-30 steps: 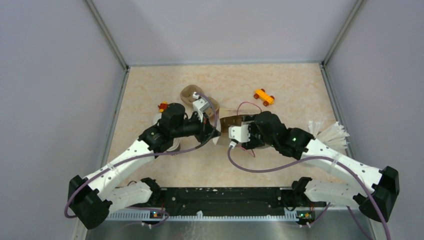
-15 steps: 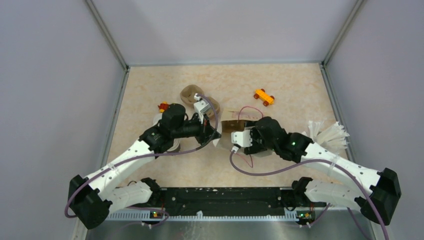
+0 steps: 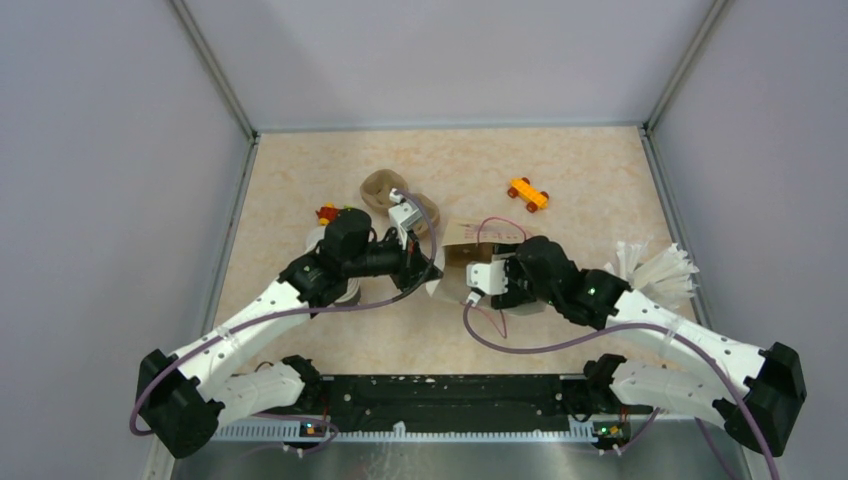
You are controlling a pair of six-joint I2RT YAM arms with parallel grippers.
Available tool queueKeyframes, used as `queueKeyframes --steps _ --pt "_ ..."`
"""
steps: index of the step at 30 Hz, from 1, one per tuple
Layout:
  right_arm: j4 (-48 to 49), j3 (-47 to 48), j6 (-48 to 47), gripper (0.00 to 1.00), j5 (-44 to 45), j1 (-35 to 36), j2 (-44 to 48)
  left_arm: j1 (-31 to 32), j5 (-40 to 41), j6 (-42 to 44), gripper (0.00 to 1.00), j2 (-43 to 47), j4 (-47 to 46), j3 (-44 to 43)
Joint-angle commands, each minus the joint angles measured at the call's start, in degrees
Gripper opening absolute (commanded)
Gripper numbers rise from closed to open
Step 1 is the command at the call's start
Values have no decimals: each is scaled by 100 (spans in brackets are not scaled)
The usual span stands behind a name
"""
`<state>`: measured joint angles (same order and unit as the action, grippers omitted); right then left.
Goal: Pack the takeout coffee
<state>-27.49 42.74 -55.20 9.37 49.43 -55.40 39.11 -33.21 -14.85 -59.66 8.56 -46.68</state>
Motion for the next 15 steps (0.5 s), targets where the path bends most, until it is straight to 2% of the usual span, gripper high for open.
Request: queueKeyframes --steps 1,6,15 --pt "263 -29 189 56 210 -78 -21 0 -240 15 2 9 -354 45" --pt "249 -12 305 60 340 -100 -2 0 -241 43 2 -14 -339 -13" --pt "264 -132 273 56 337 -184 -114 7 -193 35 3 -58 -343 -57"
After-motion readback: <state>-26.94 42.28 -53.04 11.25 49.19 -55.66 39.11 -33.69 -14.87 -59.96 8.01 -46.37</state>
